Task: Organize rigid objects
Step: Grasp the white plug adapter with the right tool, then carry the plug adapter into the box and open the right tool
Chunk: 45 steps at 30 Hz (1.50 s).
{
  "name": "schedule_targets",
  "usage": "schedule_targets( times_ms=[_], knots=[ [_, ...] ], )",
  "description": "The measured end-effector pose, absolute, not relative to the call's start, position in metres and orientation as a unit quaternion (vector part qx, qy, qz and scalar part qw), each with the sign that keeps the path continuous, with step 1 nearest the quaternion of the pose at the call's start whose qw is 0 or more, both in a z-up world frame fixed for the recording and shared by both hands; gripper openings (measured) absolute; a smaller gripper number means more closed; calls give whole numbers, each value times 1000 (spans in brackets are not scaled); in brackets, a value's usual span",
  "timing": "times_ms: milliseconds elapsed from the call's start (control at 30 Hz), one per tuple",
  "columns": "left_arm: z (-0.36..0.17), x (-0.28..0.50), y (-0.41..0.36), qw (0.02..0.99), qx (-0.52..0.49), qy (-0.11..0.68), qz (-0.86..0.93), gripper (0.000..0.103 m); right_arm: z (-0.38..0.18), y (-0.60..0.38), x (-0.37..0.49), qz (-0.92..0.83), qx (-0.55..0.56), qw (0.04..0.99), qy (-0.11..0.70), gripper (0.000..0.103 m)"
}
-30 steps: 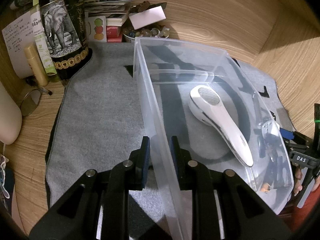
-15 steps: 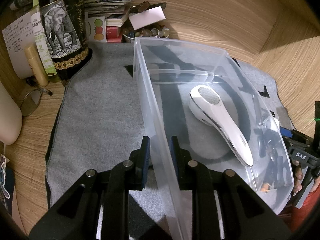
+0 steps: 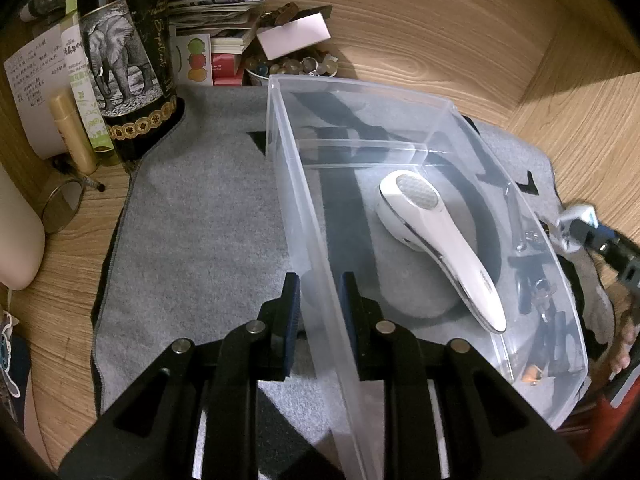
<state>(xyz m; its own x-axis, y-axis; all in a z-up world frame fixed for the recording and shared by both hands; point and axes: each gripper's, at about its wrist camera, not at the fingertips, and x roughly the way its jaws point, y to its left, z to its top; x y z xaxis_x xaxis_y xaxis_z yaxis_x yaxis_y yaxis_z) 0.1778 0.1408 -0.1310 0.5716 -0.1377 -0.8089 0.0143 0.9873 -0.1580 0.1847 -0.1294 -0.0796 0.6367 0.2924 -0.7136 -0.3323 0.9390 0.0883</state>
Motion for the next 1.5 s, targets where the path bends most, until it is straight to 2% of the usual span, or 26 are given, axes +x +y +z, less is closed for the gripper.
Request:
schedule_targets(
  times_ms=[267, 500, 1100, 1500],
  knots=[
    [-131, 178, 140, 884, -67, 461, -43, 21, -45, -96, 184, 212, -45, 914, 342, 52],
    [-131, 178, 141, 884, -68, 461, -43, 21, -42, -58, 188, 256, -63, 906, 333, 52],
    [-127, 174, 140, 885, -68, 458, -45, 21, -95, 12, 208, 311, -144, 840, 420, 52],
    [-128, 173, 142, 884, -72, 459, -46, 21, -107, 25, 211, 326, -184, 806, 458, 52]
  ],
)
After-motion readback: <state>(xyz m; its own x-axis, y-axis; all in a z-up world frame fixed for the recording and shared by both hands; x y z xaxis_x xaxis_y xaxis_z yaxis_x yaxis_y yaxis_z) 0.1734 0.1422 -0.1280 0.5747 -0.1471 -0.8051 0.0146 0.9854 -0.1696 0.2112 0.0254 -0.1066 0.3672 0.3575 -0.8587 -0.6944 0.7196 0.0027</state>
